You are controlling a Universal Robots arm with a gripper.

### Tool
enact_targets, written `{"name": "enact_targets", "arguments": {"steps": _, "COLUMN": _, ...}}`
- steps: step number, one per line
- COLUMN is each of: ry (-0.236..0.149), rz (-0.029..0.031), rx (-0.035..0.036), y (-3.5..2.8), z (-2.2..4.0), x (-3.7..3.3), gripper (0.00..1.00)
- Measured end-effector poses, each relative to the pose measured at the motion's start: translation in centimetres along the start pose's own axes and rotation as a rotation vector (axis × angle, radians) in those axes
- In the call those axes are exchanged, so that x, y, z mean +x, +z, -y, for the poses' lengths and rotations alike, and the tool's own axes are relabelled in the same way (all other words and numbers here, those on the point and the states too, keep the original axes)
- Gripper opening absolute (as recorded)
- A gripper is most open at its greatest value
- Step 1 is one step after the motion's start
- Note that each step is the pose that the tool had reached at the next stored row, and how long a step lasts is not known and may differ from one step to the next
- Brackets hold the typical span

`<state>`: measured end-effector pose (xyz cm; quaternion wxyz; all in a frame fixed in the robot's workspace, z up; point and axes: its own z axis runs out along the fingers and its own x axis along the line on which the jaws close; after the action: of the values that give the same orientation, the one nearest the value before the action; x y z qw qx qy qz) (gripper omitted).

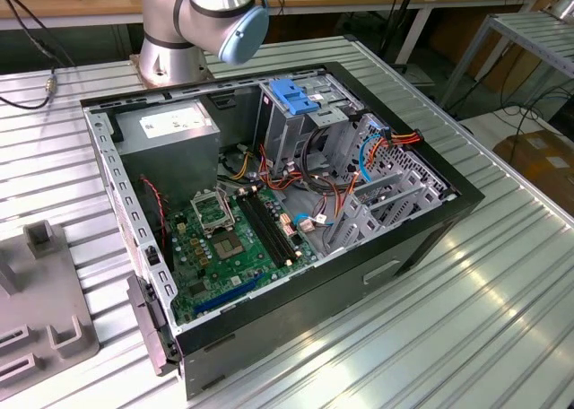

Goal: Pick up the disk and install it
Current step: 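Pick up the disk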

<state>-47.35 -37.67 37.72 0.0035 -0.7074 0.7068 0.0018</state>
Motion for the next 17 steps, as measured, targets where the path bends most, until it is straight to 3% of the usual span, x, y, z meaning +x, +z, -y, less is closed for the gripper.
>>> {"name": "enact_targets", "arguments": {"steps": 17, "ry": 0.000, "rz": 0.0000, "rx": -0.0005, "y": -3.76, "z": 0.01, "x": -0.03, "gripper": 0.37}}
